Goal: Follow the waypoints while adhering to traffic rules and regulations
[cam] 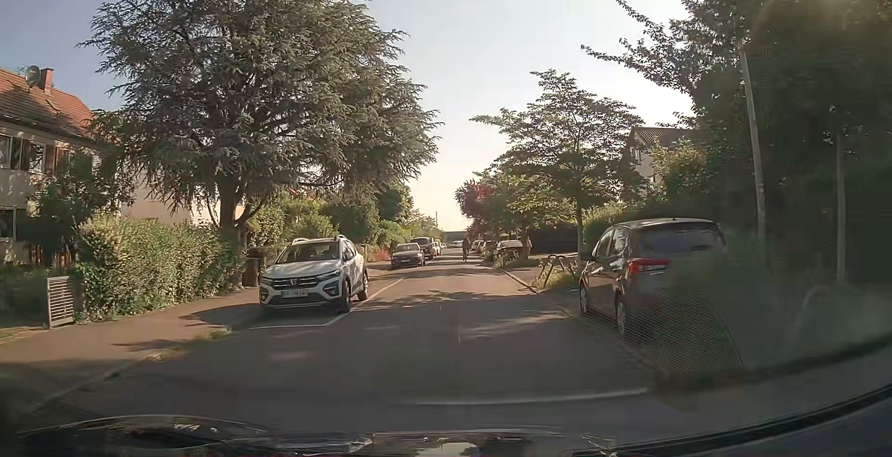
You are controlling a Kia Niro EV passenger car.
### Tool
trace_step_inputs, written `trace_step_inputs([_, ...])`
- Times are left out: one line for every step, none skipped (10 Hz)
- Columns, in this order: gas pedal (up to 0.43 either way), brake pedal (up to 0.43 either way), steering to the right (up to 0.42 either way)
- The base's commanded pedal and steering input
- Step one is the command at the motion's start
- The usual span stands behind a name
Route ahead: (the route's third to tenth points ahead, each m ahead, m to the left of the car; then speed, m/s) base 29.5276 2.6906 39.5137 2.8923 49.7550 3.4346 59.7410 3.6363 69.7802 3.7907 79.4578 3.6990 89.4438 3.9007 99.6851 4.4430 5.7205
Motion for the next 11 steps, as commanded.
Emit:
trace_step_inputs([0.098,0.000,-0.009])
trace_step_inputs([0.098,0.000,-0.009])
trace_step_inputs([0.098,0.000,-0.009])
trace_step_inputs([0.098,0.000,-0.010])
trace_step_inputs([0.098,0.000,-0.010])
trace_step_inputs([0.098,0.000,-0.007])
trace_step_inputs([0.098,0.000,-0.005])
trace_step_inputs([0.098,0.000,-0.005])
trace_step_inputs([0.098,0.000,-0.007])
trace_step_inputs([0.098,0.000,-0.007])
trace_step_inputs([0.098,0.000,-0.005])
